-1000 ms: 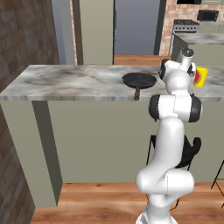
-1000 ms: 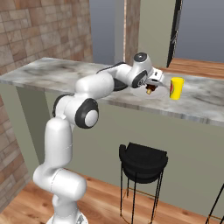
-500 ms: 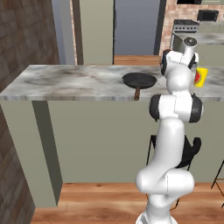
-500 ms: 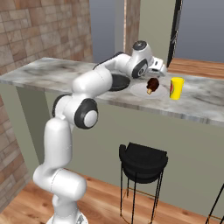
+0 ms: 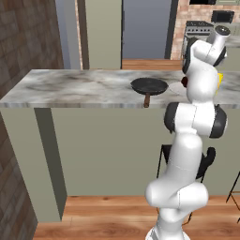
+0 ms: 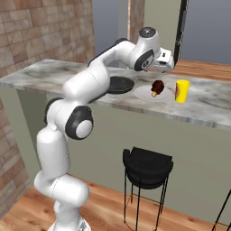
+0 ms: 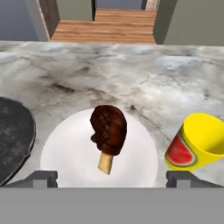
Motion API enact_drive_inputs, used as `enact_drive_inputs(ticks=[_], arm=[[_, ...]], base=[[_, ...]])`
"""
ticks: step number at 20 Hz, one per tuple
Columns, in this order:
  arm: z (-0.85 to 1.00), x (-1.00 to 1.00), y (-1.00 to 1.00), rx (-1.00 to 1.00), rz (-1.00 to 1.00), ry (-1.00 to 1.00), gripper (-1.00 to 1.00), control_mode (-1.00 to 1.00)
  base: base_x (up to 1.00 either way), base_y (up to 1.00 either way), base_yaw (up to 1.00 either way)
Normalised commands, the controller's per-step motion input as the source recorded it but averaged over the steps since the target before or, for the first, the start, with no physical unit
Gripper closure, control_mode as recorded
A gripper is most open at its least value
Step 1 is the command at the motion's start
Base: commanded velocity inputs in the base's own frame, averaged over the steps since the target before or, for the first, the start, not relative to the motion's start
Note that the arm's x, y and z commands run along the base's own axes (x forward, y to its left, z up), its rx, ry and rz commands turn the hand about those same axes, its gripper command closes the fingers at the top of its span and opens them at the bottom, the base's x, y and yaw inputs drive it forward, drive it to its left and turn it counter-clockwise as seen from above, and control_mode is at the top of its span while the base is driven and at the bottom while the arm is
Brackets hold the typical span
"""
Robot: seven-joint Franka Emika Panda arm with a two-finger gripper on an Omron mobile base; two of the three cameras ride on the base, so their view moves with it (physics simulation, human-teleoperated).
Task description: Pick up the pan with the steak in it and place it on the dining table. Then place the steak on the plate.
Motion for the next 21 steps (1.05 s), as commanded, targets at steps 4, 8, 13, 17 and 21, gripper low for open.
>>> enact_drive_inputs(ticks=[4,8,13,17,21], arm=[[0.2,-0.78,0.1,0.0,0.06,-0.27,-1.0,-1.0],[0.17,-0.71,0.04,-0.03,0.0,-0.47,-1.0,-1.0],[-0.02,-0.4,0.05,-0.05,0.02,-0.19,-1.0,-1.0],[-0.2,-0.73,0.56,-0.24,0.06,-0.22,-1.0,-1.0],[-0.21,-0.63,0.68,-0.3,0.09,-0.18,-1.0,-1.0]], base=[[0.0,0.0,0.0],[0.0,0.0,0.0],[0.0,0.0,0.0],[0.0,0.0,0.0],[0.0,0.0,0.0]])
